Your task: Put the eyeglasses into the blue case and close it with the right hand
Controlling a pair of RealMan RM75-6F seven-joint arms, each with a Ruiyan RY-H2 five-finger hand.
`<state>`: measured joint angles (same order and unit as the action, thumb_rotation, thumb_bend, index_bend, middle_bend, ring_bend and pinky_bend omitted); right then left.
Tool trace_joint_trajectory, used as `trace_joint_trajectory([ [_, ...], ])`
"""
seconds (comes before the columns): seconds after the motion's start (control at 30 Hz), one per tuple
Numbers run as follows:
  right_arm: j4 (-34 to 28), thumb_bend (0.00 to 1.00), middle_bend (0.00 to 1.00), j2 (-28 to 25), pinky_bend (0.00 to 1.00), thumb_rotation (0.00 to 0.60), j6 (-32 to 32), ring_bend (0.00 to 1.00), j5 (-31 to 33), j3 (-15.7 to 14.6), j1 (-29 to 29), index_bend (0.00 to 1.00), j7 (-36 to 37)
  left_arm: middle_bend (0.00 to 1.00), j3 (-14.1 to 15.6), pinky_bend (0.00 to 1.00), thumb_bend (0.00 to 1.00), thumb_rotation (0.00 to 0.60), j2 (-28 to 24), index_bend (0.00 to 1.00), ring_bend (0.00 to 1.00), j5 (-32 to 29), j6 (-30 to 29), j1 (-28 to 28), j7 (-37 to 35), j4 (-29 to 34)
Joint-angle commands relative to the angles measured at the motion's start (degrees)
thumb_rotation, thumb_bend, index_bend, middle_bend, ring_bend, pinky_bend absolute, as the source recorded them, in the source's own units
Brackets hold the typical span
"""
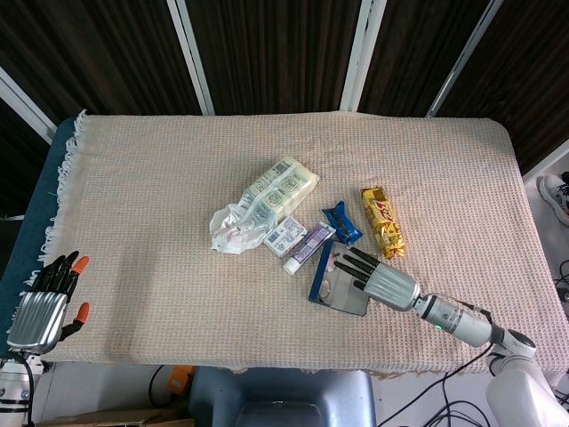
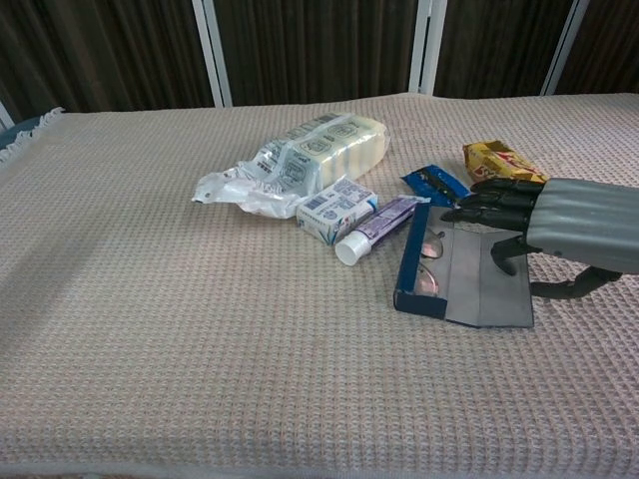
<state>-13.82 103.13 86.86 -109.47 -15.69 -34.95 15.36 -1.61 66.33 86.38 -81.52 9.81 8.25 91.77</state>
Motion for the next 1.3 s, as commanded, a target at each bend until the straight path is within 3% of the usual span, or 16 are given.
trace_joint_trajectory([
  [0.03,-0.2,0.5,0.14,0.3,0.07,0.6,0.1,0.0,0.3,0.3,-0.5,0.65,0.0,0.0,0.0,0.14,0.41,0.6,0.0,0.0,0.0,0.0,-0.1,-0.1,-0.1,0.0],
  [0.33,-1.0,0.5,0.14,1.3,0.07,0.6,-1.3,0.0,1.0,1.0,-2.2,0.66,-0.6,0.0,0.2,0.14,0.41,0.6,-0.4,0.0,0.0,0.6,-0.6,-0.3,-0.8,0.1],
  [0.77,-2.4,0.62,0.17,0.3,0.07,0.6,-0.1,0.0,0.9,0.7,-1.6,0.75,-2.6,0.0,0.6,0.14,0.41,0.6,-0.7,0.0,0.0,1.8,-1.0,-0.5,-1.7,-0.2],
  [1.03,-4.4,0.64,0.17,-1.8,0.07,0.6,4.1,0.0,0.4,0.2,0.5,0.78,-3.2,0.0,0.6,0.14,0.41,0.6,-0.8,0.0,0.0,2.0,-1.1,-0.6,-2.0,-0.2],
  [1.3,-7.7,0.64,0.17,-5.9,0.07,0.6,10.8,0.0,-3.1,-3.2,4.5,0.78,-5.3,0.0,0.7,0.14,0.41,0.6,-0.9,0.0,0.0,2.4,-1.1,-0.6,-2.4,-0.2],
])
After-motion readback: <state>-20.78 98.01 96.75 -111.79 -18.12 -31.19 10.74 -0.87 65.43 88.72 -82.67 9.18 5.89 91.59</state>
